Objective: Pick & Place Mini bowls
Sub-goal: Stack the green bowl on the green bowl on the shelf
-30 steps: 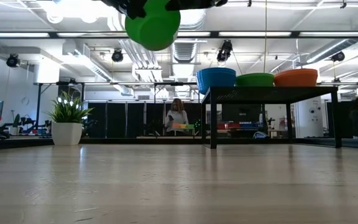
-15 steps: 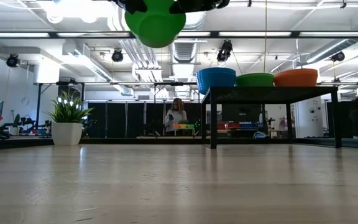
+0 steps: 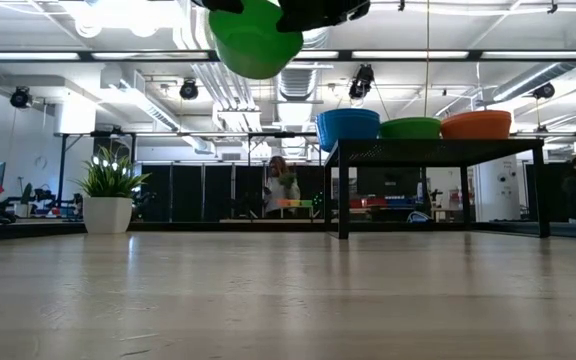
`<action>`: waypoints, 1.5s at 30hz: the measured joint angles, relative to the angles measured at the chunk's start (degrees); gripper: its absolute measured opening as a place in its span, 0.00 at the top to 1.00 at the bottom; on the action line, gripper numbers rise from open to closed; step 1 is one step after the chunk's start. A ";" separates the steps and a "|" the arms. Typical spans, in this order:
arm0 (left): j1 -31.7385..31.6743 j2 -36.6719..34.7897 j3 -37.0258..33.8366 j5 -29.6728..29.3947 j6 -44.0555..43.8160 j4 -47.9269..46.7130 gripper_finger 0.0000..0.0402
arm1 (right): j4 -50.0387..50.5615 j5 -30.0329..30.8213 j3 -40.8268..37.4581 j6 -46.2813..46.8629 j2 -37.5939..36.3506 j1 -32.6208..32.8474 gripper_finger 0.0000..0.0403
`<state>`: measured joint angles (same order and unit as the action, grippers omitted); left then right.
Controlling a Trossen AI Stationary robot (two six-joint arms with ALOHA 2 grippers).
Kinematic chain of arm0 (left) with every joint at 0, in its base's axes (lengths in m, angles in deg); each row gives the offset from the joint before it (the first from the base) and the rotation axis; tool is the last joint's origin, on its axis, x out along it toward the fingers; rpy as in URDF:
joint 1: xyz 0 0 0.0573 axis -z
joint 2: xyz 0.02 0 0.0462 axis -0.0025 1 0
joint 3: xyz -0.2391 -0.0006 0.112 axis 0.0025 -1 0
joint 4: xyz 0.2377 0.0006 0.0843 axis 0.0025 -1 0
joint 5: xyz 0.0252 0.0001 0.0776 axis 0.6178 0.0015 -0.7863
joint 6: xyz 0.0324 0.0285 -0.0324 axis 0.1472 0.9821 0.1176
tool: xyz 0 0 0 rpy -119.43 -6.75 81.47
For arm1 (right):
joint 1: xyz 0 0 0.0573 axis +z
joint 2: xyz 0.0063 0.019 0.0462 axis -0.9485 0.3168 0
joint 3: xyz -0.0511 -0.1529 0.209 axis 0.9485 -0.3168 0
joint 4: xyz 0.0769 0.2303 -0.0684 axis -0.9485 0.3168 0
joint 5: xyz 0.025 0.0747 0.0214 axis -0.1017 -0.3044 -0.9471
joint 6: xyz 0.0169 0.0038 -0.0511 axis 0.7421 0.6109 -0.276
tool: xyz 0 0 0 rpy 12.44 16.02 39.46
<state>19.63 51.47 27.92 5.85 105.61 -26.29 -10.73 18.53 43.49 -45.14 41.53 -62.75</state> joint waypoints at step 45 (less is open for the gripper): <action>5.11 -0.96 1.95 -0.18 -0.30 -0.55 0.73 | 82.37 -9.35 25.68 37.90 -16.06 -33.26 0.98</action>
<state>24.74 50.50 29.87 5.67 105.31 -26.84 71.64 9.19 69.17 -7.24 25.47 -96.02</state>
